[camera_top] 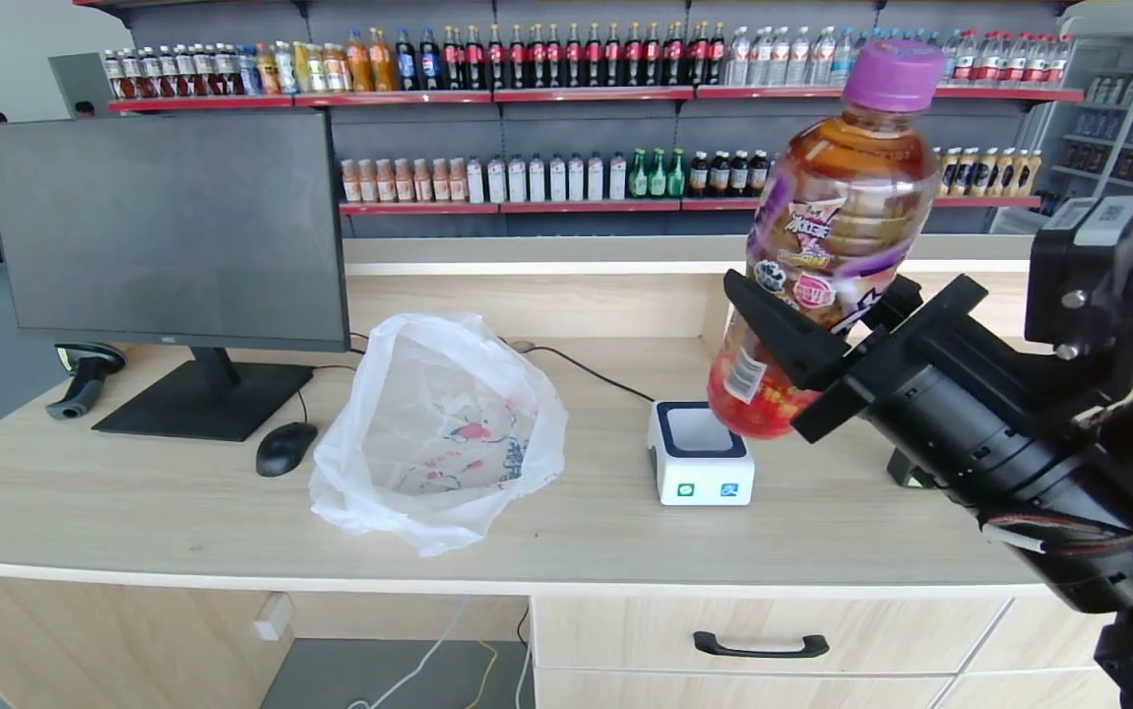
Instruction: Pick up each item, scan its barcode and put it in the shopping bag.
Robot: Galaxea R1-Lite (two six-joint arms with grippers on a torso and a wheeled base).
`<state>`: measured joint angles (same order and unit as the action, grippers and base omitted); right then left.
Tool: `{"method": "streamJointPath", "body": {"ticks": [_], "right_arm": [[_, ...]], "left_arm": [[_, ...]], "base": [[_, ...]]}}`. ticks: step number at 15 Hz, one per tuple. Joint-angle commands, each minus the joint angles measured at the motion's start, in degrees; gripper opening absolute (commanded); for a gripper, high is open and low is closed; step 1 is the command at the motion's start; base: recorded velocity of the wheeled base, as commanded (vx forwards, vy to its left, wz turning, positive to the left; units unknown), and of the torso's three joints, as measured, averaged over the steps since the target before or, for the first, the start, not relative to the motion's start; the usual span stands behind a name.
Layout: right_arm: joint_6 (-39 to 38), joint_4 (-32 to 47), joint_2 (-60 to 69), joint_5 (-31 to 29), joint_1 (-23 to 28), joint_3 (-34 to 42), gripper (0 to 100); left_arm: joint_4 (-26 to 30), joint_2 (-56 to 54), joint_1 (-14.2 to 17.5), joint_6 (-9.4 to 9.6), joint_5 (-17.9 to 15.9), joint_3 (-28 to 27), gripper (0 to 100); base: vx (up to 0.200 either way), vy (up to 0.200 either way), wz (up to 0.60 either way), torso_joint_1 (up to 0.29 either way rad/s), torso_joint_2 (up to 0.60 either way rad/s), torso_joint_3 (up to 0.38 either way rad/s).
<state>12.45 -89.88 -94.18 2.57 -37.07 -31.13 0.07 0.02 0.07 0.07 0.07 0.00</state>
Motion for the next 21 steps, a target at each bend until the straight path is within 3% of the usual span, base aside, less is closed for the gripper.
{"method": "streamJointPath", "body": {"ticks": [1, 5, 8, 14, 21], "right_arm": [[-4.4, -0.1, 0.6, -3.4, -0.1, 2.5, 0], [-7.6, -0.1, -0.2, -3.7, 0.4, 5.0, 0], [-9.2, -0.1, -0.2, -3.7, 2.0, 7.4, 0], [-11.1, -0.1, 0.1, -3.7, 2.4, 8.4, 0], [-11.5, -0.1, -0.2, -3.7, 2.5, 8.0, 0]], "left_arm": [[-0.1, 0.0, 0.0, -0.07, 0.0, 0.0, 100], [-0.1, 0.0, -0.1, -0.07, 0.0, 0.0, 100], [-0.1, 0.0, 0.0, -0.16, 0.0, 0.0, 100], [-0.1, 0.0, -0.1, 0.01, 0.0, 0.0, 100], [-0.1, 0.0, 0.0, -0.34, 0.0, 0.0, 100]], "base": [[0.000, 0.000, 0.00, 0.000, 0.00, 0.000], [0.000, 0.000, 0.00, 0.000, 0.00, 0.000], [-0.200, 0.000, 0.00, 0.006, 0.00, 0.002], [0.000, 0.000, 0.00, 0.000, 0.00, 0.000], [0.000, 0.200, 0.00, 0.007, 0.00, 0.002]]}}
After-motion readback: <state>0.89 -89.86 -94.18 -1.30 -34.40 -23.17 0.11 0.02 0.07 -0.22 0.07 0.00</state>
